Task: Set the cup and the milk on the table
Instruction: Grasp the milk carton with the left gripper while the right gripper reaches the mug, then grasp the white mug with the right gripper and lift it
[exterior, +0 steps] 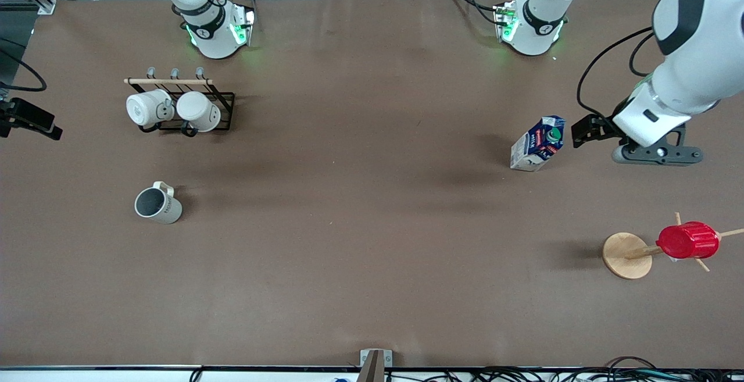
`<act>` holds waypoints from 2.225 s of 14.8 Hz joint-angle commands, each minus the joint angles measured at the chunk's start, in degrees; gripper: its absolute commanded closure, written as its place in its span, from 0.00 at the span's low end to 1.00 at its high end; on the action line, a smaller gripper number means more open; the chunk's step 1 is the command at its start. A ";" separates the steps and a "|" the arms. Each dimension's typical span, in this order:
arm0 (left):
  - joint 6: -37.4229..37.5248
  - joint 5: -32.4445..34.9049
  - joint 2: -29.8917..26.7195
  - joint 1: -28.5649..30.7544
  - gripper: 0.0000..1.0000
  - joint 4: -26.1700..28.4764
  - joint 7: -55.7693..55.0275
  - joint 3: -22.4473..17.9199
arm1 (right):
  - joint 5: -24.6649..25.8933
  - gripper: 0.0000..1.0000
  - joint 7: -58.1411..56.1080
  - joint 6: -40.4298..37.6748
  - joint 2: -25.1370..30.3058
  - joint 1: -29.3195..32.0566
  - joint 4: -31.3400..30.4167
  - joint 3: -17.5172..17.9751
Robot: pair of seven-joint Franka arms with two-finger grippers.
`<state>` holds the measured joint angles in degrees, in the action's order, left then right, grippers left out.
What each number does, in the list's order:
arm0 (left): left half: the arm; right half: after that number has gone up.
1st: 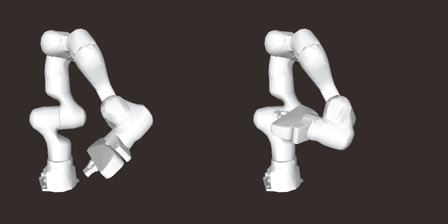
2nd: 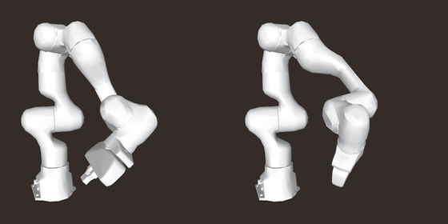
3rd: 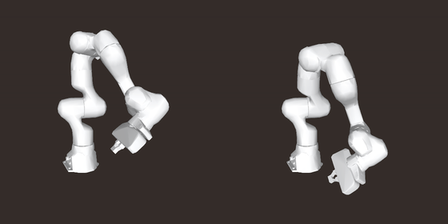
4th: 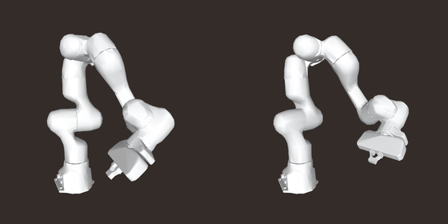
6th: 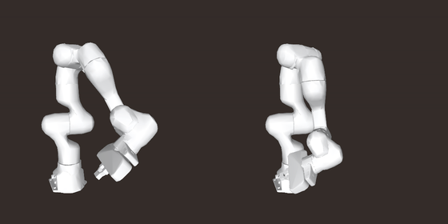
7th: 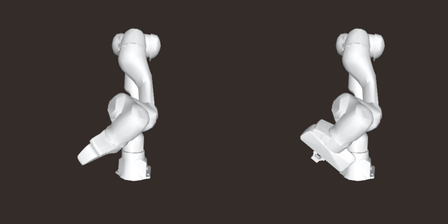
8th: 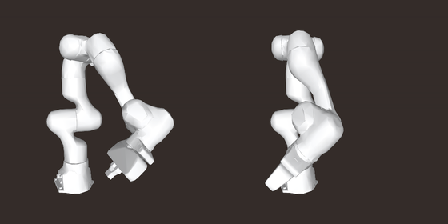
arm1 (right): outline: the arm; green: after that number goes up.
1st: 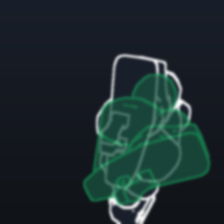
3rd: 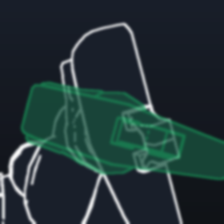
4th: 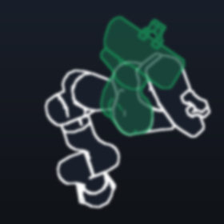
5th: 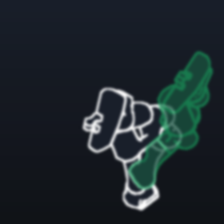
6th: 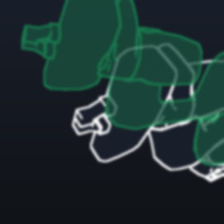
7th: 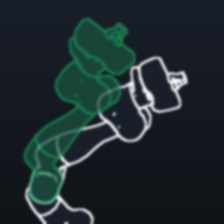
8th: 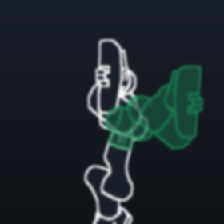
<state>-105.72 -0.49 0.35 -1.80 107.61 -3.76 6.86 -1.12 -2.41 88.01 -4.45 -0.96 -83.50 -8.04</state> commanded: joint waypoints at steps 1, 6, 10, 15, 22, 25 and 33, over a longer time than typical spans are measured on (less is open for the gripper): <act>-3.79 0.40 -0.88 -0.14 0.00 6.37 -0.11 0.17 | 0.76 0.00 0.13 0.41 -0.02 0.61 -1.75 -0.30; -6.68 0.40 -1.84 0.04 0.00 14.10 -0.11 0.26 | 3.40 0.00 -2.06 6.19 -4.94 0.52 -8.42 -0.66; -8.71 -0.04 -2.55 -0.13 0.00 18.94 -0.37 0.26 | 2.53 0.00 -6.99 16.72 -11.53 0.79 -13.86 -2.24; -9.07 -0.57 -2.64 -0.14 0.02 22.11 -0.37 0.35 | -2.39 0.00 -8.30 31.94 -17.42 0.88 -21.87 -2.33; -9.24 -0.57 -3.08 -0.14 0.14 24.84 -0.20 0.44 | -4.68 0.00 -12.00 42.75 -23.66 1.75 -23.99 -2.42; -10.29 -0.57 -2.73 -0.14 0.30 24.84 -0.20 0.44 | -6.09 0.08 -13.93 44.53 -25.25 2.11 -23.99 -2.42; -11.18 -0.57 -2.38 0.30 0.67 23.44 0.68 0.44 | -9.17 1.00 -14.11 45.15 -26.31 2.02 -22.59 -2.42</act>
<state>-116.32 -0.54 -1.14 -1.86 131.14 -3.76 7.10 -8.38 -15.09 133.16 -30.78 0.51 -106.85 -10.81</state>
